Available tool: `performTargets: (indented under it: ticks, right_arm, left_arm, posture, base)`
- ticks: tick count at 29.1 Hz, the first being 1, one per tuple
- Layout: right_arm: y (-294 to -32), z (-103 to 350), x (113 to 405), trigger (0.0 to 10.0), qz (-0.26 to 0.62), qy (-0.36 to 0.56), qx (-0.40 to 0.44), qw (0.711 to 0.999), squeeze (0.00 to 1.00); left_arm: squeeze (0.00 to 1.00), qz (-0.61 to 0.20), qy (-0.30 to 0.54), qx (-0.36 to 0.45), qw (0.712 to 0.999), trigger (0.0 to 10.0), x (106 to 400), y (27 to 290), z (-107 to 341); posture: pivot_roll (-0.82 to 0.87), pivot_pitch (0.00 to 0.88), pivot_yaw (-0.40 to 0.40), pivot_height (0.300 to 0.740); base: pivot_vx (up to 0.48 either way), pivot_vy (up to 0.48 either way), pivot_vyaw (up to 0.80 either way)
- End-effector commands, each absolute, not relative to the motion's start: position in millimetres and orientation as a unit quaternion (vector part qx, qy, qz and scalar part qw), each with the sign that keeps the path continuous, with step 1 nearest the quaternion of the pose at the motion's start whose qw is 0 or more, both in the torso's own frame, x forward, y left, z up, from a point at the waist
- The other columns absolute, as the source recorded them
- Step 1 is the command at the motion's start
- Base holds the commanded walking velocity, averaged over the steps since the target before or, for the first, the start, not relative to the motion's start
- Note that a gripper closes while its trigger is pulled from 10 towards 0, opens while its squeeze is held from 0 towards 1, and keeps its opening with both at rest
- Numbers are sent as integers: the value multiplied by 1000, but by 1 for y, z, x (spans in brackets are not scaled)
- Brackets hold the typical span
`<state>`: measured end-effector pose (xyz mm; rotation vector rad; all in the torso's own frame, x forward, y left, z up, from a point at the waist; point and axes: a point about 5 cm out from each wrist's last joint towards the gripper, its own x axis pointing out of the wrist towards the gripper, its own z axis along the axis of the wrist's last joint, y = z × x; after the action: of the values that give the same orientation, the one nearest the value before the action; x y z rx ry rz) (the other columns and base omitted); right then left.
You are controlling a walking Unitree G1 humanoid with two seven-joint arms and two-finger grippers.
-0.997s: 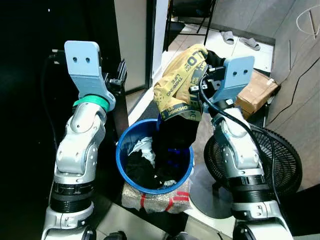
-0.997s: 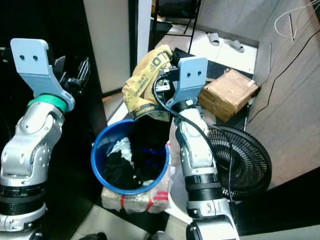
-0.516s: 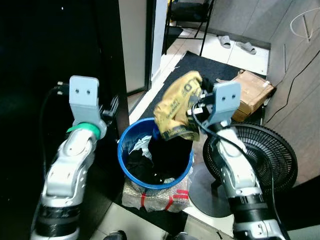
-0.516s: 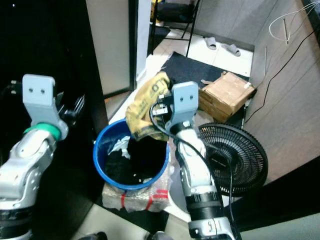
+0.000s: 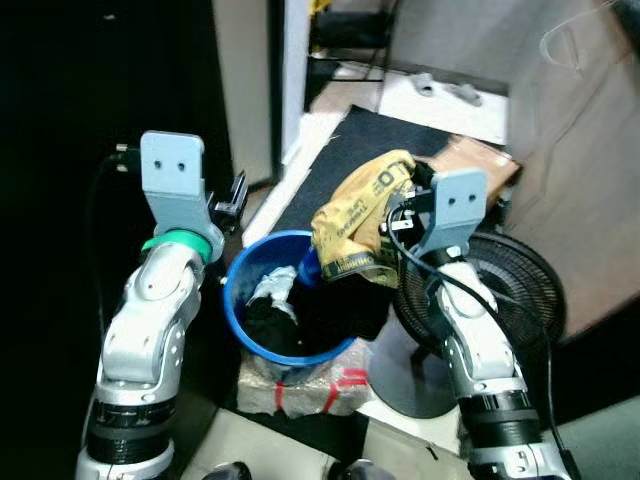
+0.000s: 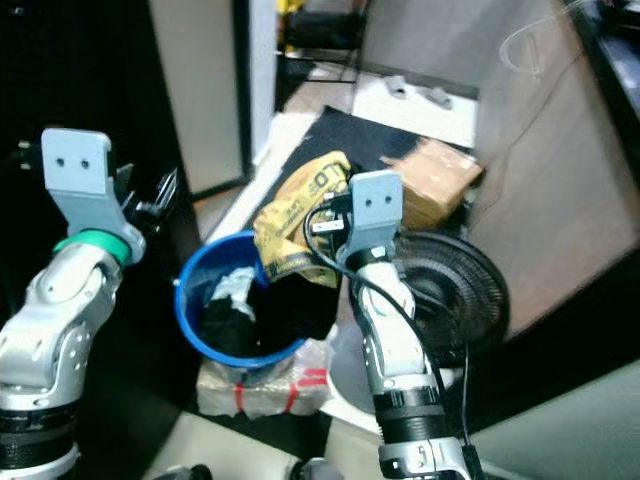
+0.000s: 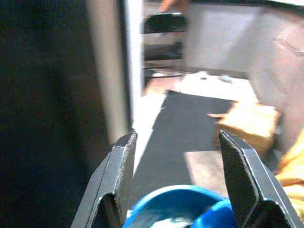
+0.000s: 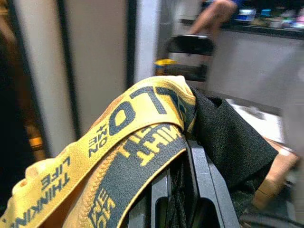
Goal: Clothes washing
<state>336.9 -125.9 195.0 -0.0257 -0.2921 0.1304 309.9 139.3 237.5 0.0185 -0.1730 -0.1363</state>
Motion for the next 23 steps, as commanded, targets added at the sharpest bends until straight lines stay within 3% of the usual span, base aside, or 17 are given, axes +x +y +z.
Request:
performTargets:
  ticks: [1, 23]
  right_arm:
    - [-128, 204, 338, 10000, 57, -163, -10, 985, 0]
    - [-120, 209, 342, 10000, 47, -172, 12, 984, 0]
  left_arm:
    - [0, -72, -85, 9, 994, 10000, 311, 136, 237]
    - [0, -69, -89, 20, 993, 10000, 314, 142, 245]
  posture:
    - [25, 6, -11, 740]
    - [56, 23, 21, 740]
  base:
    - [0, 0, -800]
    - [0, 0, -800]
